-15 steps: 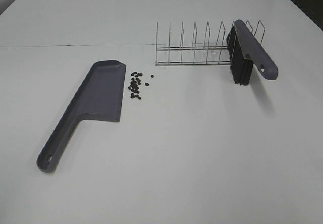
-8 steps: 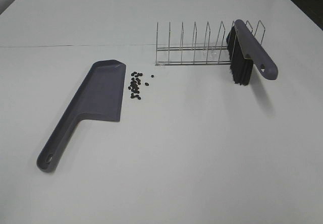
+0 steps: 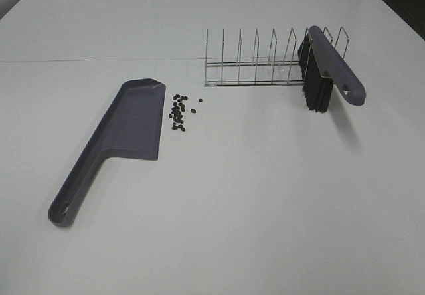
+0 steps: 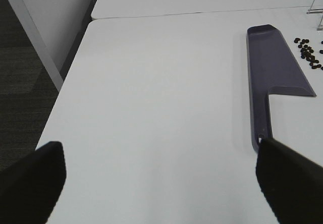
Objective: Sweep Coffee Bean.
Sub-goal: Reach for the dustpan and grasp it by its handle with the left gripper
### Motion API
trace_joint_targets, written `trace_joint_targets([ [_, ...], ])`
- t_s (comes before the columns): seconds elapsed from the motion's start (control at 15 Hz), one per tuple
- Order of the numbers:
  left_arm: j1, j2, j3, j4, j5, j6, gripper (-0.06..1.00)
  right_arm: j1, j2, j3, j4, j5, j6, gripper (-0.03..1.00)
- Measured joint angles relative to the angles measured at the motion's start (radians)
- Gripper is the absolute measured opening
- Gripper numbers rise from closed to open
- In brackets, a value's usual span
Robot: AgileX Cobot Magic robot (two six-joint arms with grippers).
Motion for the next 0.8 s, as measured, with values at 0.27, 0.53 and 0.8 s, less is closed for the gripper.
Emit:
trace_joint_targets([
  [0.27, 0.0, 0.0, 0.0, 0.0, 0.0, 0.0, 0.94, 0.0, 0.0, 0.0, 0.0, 0.0, 0.0, 0.71],
  [0.53, 0.0, 0.0, 0.0, 0.0, 0.0, 0.0, 0.94, 0.0, 0.0, 0.0, 0.0, 0.0, 0.0, 0.71],
  [0.8, 0.0, 0.0, 0.0, 0.0, 0.0, 0.0, 0.94, 0.0, 0.0, 0.0, 0.0, 0.0, 0.0, 0.71],
])
